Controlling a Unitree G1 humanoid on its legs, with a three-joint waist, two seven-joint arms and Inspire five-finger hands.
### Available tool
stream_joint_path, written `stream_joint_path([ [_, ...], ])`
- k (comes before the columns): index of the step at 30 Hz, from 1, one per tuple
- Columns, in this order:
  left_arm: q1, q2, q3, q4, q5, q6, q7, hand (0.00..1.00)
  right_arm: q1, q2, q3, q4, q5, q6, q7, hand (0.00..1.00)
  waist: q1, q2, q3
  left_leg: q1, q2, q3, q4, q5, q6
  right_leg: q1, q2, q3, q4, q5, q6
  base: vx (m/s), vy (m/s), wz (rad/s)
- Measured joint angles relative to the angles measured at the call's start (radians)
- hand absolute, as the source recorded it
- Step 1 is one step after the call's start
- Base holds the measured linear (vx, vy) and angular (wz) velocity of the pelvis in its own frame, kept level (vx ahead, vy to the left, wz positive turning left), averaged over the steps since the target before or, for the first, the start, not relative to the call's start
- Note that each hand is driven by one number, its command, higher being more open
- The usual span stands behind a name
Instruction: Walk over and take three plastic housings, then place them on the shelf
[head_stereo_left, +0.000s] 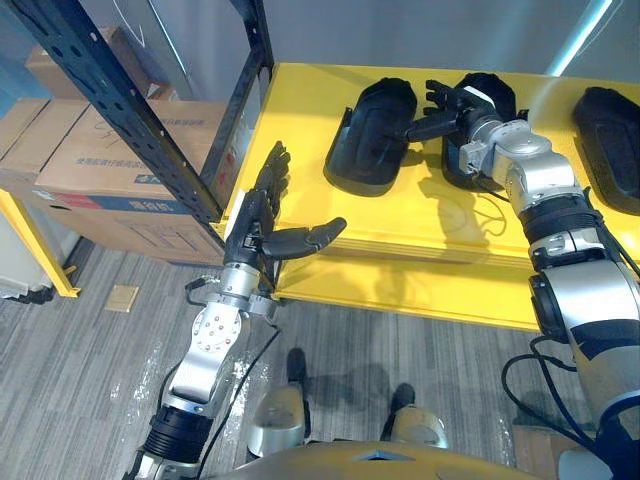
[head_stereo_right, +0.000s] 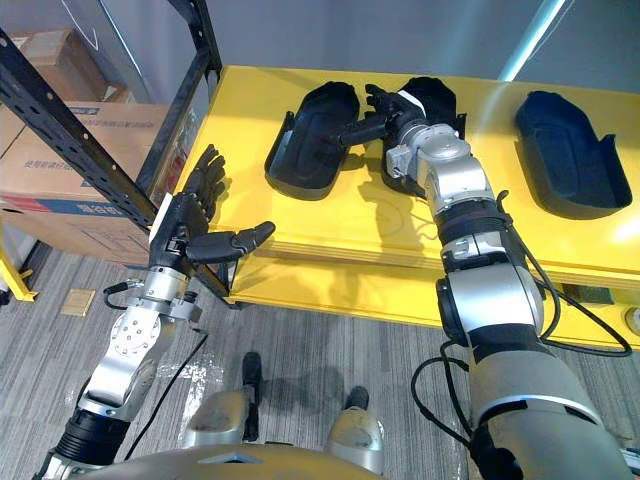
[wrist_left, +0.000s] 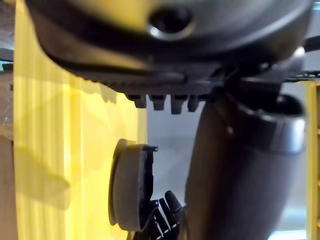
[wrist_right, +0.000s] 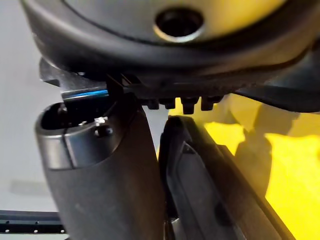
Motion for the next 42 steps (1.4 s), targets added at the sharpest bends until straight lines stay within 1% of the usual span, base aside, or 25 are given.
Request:
stream_joint_path([
  [3, 0.0, 0.0, 0.0, 0.0, 0.0, 0.0, 0.0, 1.0, -0.008, 0.0, 0.001, 0.014, 0.0, 0.0, 0.004, 1.0, 0.0, 0.0, 0.0, -0.004, -0.001, -0.003, 0.002, 0.001, 0.001, -0.003, -0.001, -0.002, 0.002, -0.002, 0.001, 0.0, -0.002, 0.01],
  [6, 0.0, 0.0, 0.002, 0.0, 0.0, 0.0, 0.002, 1.0, -0.019, 0.0, 0.005, 0.033, 0.0, 0.0, 0.004, 1.0, 0.002, 0.001, 0.004, -0.003, -0.003, -0.01, 0.002, 0.001, 0.001, -0.007, -0.007, -0.008, 0.026, -0.018, 0.001, 0.0, -0.023, 0.07],
  [10, 0.001, 0.0, 0.012, -0.001, 0.0, 0.0, 0.004, 1.0, -0.062, -0.002, 0.01, 0.062, 0.002, -0.002, 0.006, 1.0, 0.001, 0.01, 0.036, -0.002, -0.003, -0.022, 0.002, 0.003, -0.002, -0.011, -0.013, -0.023, 0.054, -0.035, -0.002, -0.02, -0.037, 0.08],
  [18, 0.008, 0.0, 0.018, -0.001, 0.0, 0.0, 0.017, 1.0, -0.107, -0.004, 0.015, 0.099, 0.004, -0.007, 0.007, 1.0, 0.008, 0.011, 0.039, -0.013, -0.004, -0.033, 0.003, 0.01, 0.005, -0.031, -0.018, -0.028, 0.091, -0.06, -0.001, 0.01, -0.037, 0.05],
  [23, 0.009, -0.002, 0.019, -0.001, 0.0, 0.0, 0.021, 1.0, -0.123, -0.005, 0.023, 0.101, 0.004, -0.023, 0.018, 1.0, 0.015, 0.022, 0.05, -0.011, -0.006, -0.043, 0.003, 0.011, 0.003, -0.044, -0.03, -0.035, 0.141, -0.091, -0.004, 0.0, -0.045, 0.06],
  [27, 0.012, -0.002, 0.019, -0.001, -0.001, 0.0, 0.021, 1.0, -0.123, -0.005, 0.029, 0.101, 0.004, -0.026, 0.022, 1.0, 0.022, 0.025, 0.051, -0.011, -0.008, -0.048, 0.003, 0.012, 0.003, -0.047, -0.034, -0.037, 0.157, -0.102, -0.003, 0.0, -0.038, 0.04],
  [35, 0.018, -0.002, 0.019, -0.001, -0.001, 0.0, 0.02, 1.0, -0.126, -0.005, 0.035, 0.102, 0.005, -0.038, 0.024, 1.0, 0.028, 0.026, 0.052, -0.012, -0.009, -0.053, 0.003, 0.012, 0.003, -0.046, -0.035, -0.042, 0.159, -0.104, -0.003, 0.0, -0.022, 0.01],
  [39, 0.018, -0.002, 0.018, -0.001, -0.001, 0.0, 0.019, 1.0, -0.163, -0.006, 0.049, 0.107, 0.005, -0.044, 0.021, 1.0, 0.027, 0.041, 0.064, -0.013, -0.009, -0.054, 0.003, 0.013, 0.002, -0.047, -0.036, -0.042, 0.161, -0.104, -0.003, 0.0, 0.0, 0.0],
  [42, 0.018, -0.002, 0.018, -0.001, -0.001, -0.001, 0.019, 1.0, -0.166, -0.006, 0.05, 0.107, 0.005, -0.052, 0.018, 1.0, 0.028, 0.042, 0.065, -0.013, -0.008, -0.056, 0.003, 0.013, 0.002, -0.047, -0.035, -0.044, 0.162, -0.106, -0.004, 0.0, -0.037, 0.01],
])
